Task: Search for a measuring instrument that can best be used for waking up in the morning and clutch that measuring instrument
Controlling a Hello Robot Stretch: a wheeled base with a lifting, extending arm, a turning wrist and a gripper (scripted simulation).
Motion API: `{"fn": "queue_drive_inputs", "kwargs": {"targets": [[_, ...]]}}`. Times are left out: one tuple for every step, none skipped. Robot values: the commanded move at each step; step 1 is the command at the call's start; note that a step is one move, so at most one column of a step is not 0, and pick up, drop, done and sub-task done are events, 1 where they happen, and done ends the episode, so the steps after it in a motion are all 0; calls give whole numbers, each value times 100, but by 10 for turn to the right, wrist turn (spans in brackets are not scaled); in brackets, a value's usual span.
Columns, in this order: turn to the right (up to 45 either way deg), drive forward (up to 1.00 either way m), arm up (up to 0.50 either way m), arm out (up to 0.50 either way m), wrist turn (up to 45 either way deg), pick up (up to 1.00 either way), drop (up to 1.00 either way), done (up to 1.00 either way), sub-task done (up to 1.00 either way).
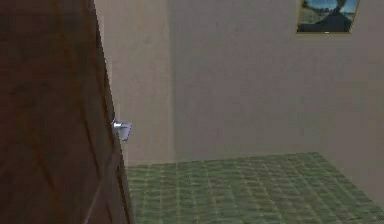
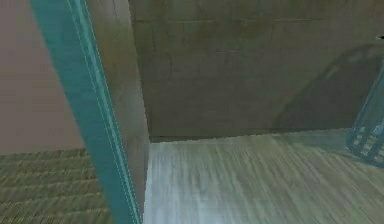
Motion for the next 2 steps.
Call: {"fn": "queue_drive_inputs", "kwargs": {"targets": [[0, 100, 0, 0, 0, 0, 0, 0, 0], [-60, 0, 0, 0, 0, 0, 0, 0, 0]]}}
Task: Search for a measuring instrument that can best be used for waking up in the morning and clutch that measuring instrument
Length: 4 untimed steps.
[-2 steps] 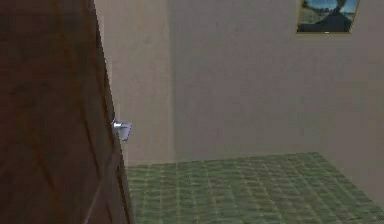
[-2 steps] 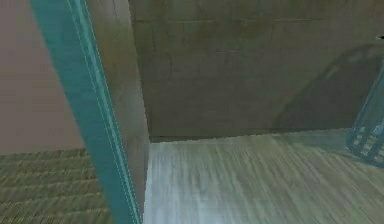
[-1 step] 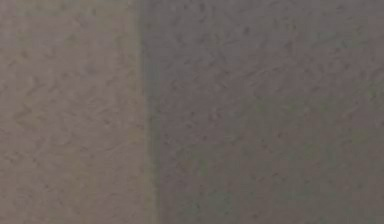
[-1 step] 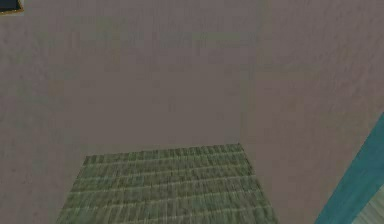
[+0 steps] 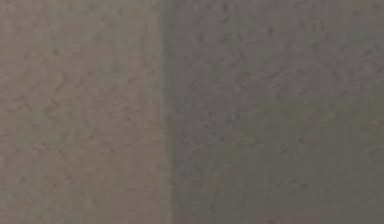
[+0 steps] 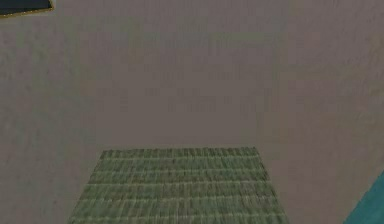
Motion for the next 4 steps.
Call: {"fn": "queue_drive_inputs", "kwargs": {"targets": [[0, 20, 0, 0, 0, 0, 0, 0, 0], [-420, 0, 0, 0, 0, 0, 0, 0, 0], [0, 35, 0, 0, 0, 0, 0, 0, 0], [-450, 0, 0, 0, 0, 0, 0, 0, 0]]}}
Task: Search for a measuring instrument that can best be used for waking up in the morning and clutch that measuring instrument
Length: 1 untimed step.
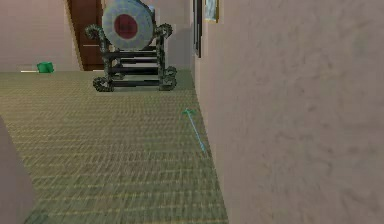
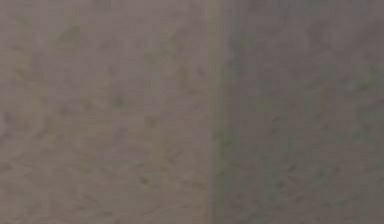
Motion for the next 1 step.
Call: {"fn": "queue_drive_inputs", "kwargs": {"targets": [[0, 30, 0, 0, 0, 0, 0, 0, 0]]}}
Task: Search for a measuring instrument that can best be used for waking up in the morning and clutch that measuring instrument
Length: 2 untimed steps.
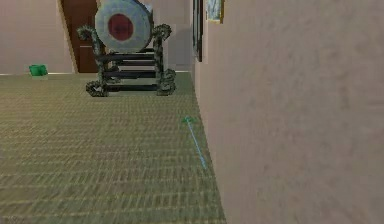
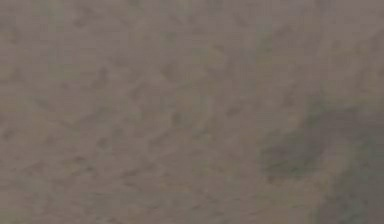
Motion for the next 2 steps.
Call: {"fn": "queue_drive_inputs", "kwargs": {"targets": [[-450, 0, 0, 0, 0, 0, 0, 0, 0], [-30, 0, 0, 0, 0, 0, 0, 0, 0]]}}
